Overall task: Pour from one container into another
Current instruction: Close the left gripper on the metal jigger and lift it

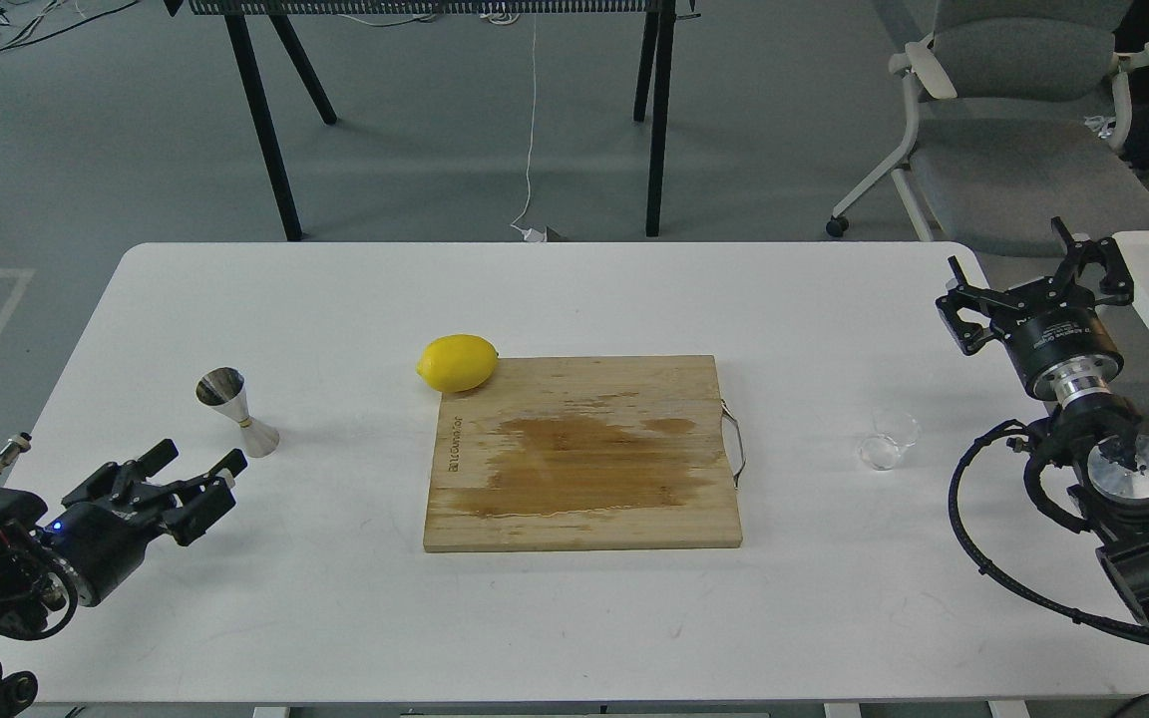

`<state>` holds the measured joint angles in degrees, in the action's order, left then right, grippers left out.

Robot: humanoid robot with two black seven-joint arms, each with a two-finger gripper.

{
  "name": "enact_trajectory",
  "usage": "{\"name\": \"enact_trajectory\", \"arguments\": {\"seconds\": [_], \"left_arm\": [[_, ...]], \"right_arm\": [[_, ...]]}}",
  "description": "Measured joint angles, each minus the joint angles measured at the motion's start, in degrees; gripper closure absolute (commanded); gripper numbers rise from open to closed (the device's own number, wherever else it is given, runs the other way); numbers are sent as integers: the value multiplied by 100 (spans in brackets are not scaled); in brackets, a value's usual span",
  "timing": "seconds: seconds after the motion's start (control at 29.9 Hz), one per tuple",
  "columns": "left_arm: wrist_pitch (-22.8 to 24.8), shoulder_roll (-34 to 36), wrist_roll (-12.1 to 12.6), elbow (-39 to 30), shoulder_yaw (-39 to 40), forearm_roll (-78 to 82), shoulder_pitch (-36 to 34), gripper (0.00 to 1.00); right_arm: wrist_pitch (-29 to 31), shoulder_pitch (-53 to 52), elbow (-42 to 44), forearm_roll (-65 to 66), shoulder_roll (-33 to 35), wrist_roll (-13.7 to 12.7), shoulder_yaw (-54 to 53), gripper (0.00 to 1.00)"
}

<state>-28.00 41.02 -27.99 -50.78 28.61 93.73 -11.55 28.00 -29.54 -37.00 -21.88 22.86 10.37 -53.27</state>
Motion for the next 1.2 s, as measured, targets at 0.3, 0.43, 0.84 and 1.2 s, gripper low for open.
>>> {"name": "enact_trajectory", "arguments": {"seconds": [0.3, 0.43, 0.84, 1.2], "left_arm": [[0, -422, 0, 599, -21, -18, -198, 2], [0, -475, 0, 732, -30, -21, -297, 2], [0, -883, 0, 1100, -75, -33, -638, 2], [0, -1140, 0, 1404, -89, -19, -795, 2]], "right_arm": [[0, 27, -8, 0, 10, 0, 1, 0], [0, 31, -6, 0, 24, 0, 1, 0], [0, 116, 0, 0, 34, 4, -7, 0], [0, 163, 5, 0, 44, 9, -30, 0]]}}
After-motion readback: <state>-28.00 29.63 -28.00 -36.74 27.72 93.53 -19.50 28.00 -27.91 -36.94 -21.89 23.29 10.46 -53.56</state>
